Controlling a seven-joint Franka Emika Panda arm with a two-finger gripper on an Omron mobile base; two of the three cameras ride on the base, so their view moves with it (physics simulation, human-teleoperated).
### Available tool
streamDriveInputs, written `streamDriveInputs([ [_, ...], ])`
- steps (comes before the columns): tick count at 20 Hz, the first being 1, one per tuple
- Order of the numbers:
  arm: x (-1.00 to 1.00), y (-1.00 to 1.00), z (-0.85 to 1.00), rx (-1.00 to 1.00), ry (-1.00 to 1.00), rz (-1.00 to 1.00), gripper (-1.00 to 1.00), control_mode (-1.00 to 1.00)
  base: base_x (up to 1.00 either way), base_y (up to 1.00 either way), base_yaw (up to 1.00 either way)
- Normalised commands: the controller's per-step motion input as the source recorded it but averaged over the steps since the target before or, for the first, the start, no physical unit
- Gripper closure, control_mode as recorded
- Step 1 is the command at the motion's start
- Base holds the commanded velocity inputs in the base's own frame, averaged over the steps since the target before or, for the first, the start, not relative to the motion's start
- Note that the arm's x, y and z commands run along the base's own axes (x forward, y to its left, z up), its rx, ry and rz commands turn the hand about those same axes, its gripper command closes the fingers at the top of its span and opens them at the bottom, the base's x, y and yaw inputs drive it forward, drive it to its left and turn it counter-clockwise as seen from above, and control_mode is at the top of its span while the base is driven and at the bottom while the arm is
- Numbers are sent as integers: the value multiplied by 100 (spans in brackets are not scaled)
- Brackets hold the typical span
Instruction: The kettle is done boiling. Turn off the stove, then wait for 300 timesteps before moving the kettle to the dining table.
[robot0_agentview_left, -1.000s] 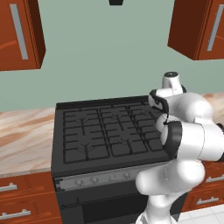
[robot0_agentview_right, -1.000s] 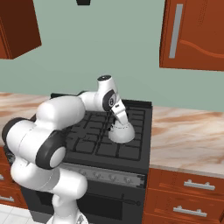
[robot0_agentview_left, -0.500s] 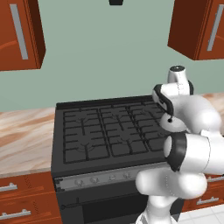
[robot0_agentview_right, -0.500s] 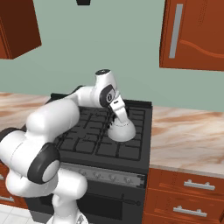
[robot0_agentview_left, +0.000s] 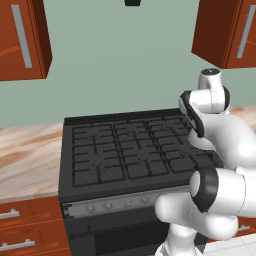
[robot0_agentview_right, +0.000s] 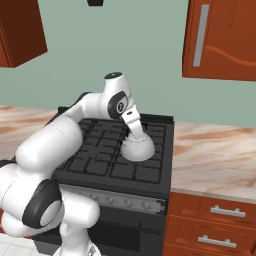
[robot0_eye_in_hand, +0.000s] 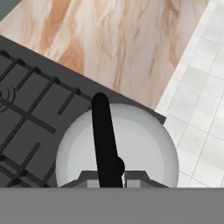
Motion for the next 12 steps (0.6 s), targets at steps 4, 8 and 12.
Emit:
streamDriveInputs([
  [4, -40, 0, 33, 0, -2, -4, 100, -100, 0, 0, 0],
  [8, -43, 0, 32, 0, -4, -5, 100, -100, 0, 0, 0],
  [12, -49, 0, 30, 0, -4, -5, 100, -100, 0, 0, 0],
])
